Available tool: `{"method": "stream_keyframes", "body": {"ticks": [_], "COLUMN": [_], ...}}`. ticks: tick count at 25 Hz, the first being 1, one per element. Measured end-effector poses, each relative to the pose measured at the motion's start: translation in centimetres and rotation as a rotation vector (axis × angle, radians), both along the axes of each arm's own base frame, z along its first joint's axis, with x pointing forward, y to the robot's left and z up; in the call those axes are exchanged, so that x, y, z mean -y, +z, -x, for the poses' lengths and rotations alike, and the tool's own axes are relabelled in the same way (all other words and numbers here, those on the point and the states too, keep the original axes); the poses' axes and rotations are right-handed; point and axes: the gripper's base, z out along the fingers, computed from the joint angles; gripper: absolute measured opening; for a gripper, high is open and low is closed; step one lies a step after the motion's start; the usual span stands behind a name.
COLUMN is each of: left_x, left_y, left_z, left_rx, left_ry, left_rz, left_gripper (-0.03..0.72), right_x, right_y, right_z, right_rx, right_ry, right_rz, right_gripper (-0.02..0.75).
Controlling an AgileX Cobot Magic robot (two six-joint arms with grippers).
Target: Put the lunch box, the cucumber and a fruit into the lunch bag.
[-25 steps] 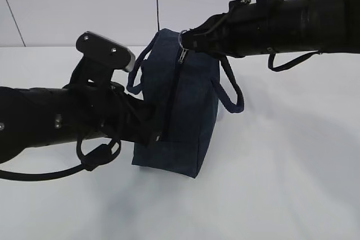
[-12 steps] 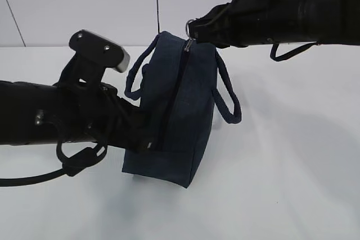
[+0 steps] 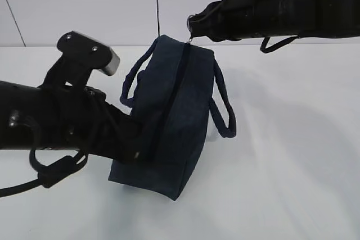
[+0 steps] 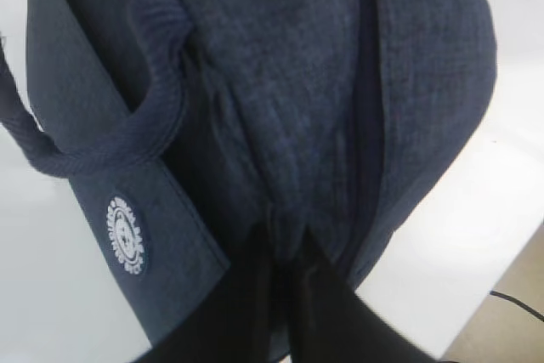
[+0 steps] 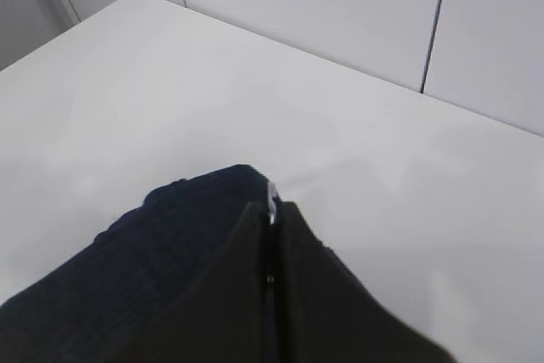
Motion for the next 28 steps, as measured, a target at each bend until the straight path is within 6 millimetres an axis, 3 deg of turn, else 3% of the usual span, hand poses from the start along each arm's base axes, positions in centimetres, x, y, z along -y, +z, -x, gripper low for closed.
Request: {"method": "stream_keyframes", "body": {"ticks": [8, 17, 28], "left_x": [-1.8, -2.3, -2.3], "left_y": [0.1, 0.7, 0.7], "left_z": [2.0, 2.7, 2.6], "left_rx": [-0.015, -0.034, -0.016], "left_ry": [0.009, -0.009, 0.0], "left_rz": [0.017, 0.017, 0.026], "left_gripper": [-0.005, -0.005, -0.001], "right_x": [0.1, 0.0, -0.3], "right_y": [-2.4, -6.2, -5.6], "right_z": [-3.0, -5.2, -5.2], "right_rx": [-0.037, -0.105, -0.096], "right_ry": [-0.023, -0.033, 0.018], "right_rz": [0.011, 0.027, -0.01], "right_gripper": [0.007, 0.006, 0.007]}}
